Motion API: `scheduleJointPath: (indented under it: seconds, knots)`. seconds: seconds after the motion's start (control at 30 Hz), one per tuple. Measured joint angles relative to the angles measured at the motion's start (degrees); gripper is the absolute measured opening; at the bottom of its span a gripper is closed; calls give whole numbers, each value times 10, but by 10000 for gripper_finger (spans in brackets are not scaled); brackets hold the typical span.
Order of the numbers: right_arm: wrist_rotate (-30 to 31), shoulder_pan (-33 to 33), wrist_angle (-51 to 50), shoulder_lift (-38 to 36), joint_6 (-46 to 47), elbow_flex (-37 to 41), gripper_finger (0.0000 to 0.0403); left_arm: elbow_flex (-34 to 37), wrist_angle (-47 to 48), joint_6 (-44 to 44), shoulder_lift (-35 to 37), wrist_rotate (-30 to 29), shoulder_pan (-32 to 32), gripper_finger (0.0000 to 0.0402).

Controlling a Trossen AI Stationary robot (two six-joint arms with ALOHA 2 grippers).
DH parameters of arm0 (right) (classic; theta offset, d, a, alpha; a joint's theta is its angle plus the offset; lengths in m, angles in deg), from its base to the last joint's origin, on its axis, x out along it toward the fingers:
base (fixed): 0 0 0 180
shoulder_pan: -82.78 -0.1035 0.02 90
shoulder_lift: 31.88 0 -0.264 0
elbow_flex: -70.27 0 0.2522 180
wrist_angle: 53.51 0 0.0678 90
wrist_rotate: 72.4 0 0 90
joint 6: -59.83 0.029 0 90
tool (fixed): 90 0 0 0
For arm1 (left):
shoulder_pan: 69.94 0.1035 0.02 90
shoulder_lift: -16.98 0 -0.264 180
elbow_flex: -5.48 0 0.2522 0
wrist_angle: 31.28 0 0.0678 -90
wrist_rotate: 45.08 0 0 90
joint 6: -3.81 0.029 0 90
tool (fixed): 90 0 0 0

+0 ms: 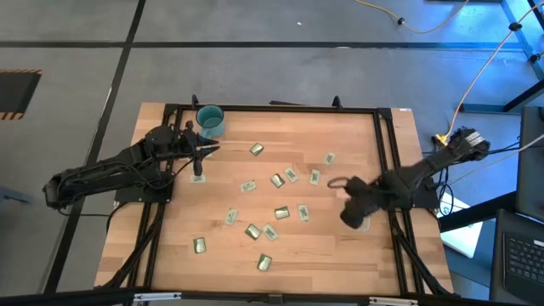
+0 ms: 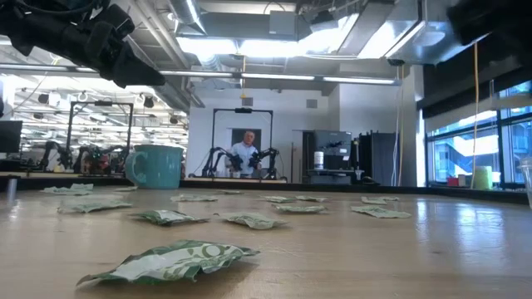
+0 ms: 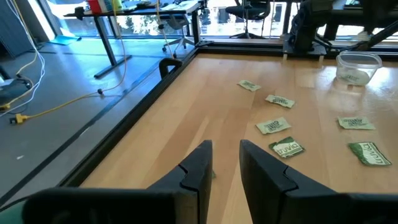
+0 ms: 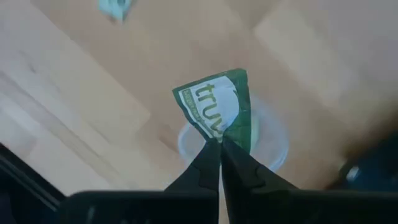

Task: Pick and place items into bin
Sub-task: Put the green stevia packet into the transparent bin

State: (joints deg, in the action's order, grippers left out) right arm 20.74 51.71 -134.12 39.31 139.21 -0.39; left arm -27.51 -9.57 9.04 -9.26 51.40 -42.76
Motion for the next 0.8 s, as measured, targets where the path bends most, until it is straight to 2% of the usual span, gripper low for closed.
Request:
scheduleJointPath:
  seconds: [0.1, 0.23, 0.5, 0.8]
  knots:
    - [4, -47, 0, 19, 69, 0, 4, 0, 0, 0, 0, 0, 0, 75]
    - [6, -74, -6, 58, 112, 0, 6, 0, 0, 0, 0, 0, 0, 75]
    - [-4, -77, -5, 139, 117, 0, 7, 0, -2, 0, 0, 0, 0, 74]
    - [-20, -76, 2, 181, 117, 0, 8, 0, -2, 0, 0, 0, 0, 76]
